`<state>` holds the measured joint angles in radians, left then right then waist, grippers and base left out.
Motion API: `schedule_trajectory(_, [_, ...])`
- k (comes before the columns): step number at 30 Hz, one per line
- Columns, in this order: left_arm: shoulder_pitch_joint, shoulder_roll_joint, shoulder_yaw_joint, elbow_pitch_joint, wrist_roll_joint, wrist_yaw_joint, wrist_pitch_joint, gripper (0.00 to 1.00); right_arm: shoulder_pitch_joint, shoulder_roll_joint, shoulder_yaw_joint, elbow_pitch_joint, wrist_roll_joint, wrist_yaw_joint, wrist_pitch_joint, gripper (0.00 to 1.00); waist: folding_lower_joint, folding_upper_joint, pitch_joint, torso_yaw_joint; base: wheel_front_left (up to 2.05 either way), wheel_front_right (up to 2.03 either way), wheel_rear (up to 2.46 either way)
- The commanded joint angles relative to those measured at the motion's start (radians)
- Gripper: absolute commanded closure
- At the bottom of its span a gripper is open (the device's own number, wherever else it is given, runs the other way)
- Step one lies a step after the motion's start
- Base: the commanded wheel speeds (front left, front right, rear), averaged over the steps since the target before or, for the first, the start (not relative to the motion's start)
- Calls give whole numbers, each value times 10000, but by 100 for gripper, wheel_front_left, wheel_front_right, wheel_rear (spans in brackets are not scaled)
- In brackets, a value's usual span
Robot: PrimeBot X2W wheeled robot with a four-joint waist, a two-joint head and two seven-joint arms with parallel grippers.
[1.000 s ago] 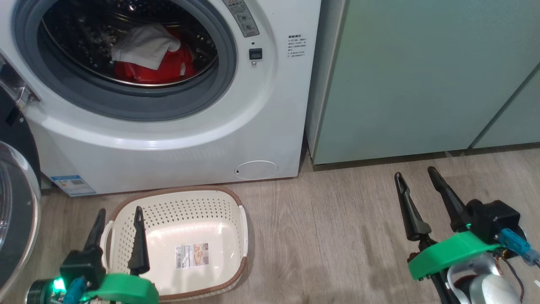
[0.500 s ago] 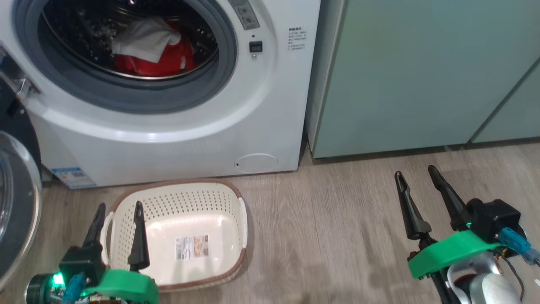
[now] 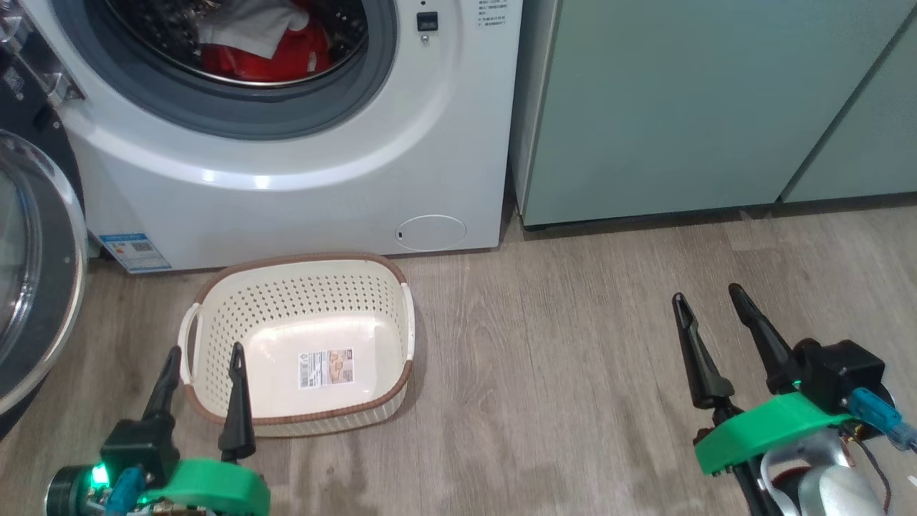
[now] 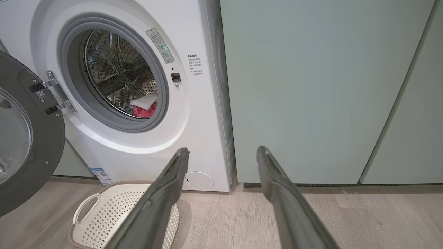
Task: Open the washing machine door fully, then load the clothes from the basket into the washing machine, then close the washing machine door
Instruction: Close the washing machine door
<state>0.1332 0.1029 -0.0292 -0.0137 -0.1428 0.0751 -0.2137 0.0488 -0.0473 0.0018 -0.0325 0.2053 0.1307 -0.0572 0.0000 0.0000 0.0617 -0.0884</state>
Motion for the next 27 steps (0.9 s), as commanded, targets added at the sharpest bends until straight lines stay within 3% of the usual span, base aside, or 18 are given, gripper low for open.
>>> schedule_trajectory(1, [-475, 162, 315, -314, -46, 75, -108, 0, -409, -29, 195, -309, 78, 0, -100, 0, 0, 0, -20, 0, -46, 46, 0])
schedule_trajectory(27, [-448, 286, 168, -356, -205, 207, 12, 0, -393, -29, 167, -212, 115, 0, -168, 0, 0, 0, -67, 40, 0, 0, 0])
